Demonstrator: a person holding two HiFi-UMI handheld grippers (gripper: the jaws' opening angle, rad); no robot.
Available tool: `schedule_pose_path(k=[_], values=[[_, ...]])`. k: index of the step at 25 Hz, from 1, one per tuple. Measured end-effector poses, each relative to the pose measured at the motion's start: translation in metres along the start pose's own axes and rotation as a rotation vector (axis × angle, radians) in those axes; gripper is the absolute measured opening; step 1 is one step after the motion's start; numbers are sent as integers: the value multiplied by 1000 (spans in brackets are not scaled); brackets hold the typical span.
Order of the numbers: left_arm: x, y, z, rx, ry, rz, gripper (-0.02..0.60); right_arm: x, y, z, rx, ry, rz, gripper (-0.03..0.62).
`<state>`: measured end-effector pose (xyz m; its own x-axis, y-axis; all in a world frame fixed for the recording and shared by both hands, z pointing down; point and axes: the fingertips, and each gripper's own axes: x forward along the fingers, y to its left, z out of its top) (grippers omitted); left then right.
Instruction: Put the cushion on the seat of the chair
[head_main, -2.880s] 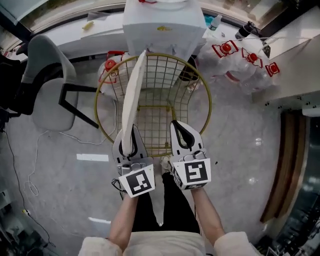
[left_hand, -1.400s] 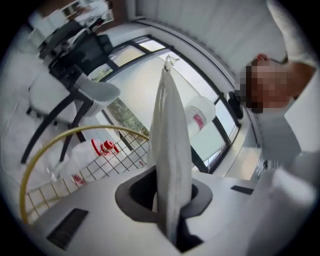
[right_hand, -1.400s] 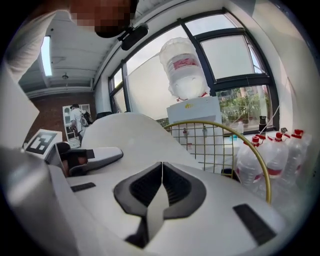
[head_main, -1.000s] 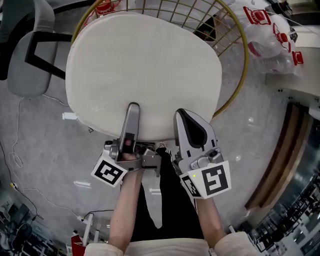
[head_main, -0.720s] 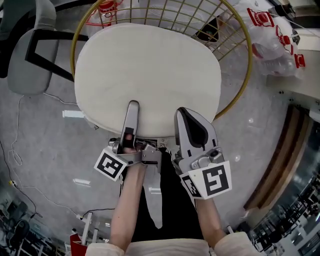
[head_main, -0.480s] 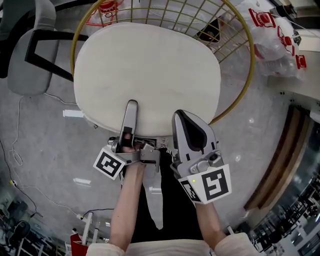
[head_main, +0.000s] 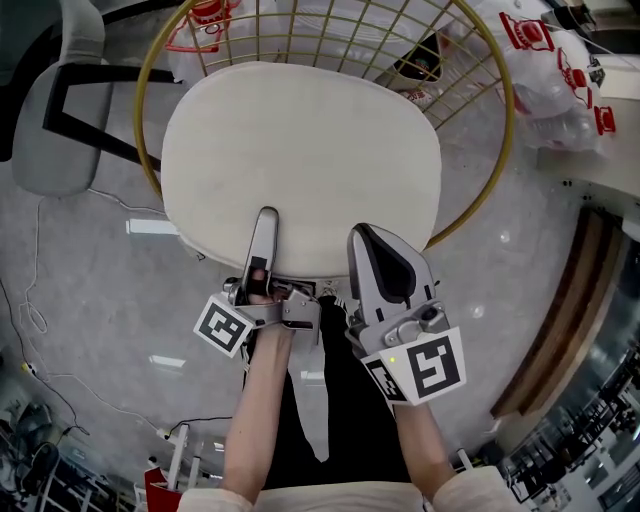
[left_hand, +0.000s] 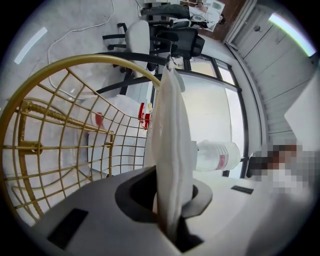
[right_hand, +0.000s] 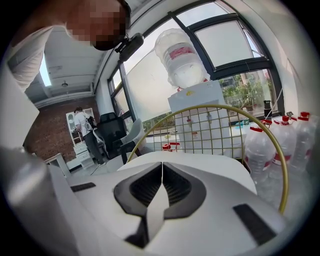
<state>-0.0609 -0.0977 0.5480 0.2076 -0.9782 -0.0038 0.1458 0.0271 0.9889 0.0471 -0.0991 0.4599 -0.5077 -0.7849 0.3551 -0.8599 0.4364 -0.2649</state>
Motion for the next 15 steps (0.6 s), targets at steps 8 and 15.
schedule_pose_path(k=[8,15], values=[[-2,24,-5,4,20,36,49,1,-5,-5,10,2,-4,18],[-9,47,-6,-10,3,75,49,1,-7,-18,17,17,11,18]])
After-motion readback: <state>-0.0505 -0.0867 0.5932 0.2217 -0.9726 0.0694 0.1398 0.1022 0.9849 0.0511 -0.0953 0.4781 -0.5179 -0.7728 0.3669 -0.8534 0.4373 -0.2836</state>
